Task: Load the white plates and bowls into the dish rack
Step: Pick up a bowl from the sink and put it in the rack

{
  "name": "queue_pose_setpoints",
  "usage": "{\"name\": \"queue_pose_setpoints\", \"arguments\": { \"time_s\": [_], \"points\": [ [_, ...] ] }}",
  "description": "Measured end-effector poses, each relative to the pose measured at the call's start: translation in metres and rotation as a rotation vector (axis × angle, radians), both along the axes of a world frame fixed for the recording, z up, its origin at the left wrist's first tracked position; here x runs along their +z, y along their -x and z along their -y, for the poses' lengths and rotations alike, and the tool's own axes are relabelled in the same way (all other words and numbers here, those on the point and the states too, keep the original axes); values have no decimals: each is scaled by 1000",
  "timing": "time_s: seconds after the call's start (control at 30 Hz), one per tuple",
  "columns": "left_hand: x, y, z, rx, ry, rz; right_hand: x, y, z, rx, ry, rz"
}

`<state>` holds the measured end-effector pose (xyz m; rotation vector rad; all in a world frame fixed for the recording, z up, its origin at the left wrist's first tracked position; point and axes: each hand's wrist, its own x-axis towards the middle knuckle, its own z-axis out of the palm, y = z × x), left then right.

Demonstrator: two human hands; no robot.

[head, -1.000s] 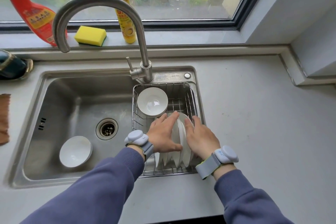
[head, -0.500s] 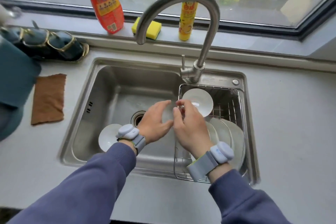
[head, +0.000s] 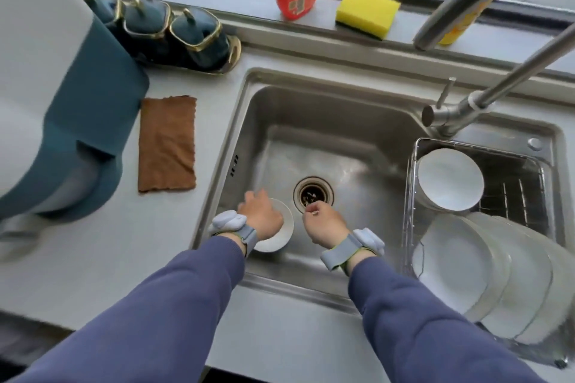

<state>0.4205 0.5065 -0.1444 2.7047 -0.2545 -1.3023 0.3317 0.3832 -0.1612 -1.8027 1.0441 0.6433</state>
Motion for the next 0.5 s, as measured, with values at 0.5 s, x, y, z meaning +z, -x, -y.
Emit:
{"name": "queue_pose_setpoints", "arguments": {
  "time_s": [0.5],
  "points": [
    [-50, -15, -23, 55, -60, -179, -68, -13, -47, -269, -410, -195]
  ]
}}
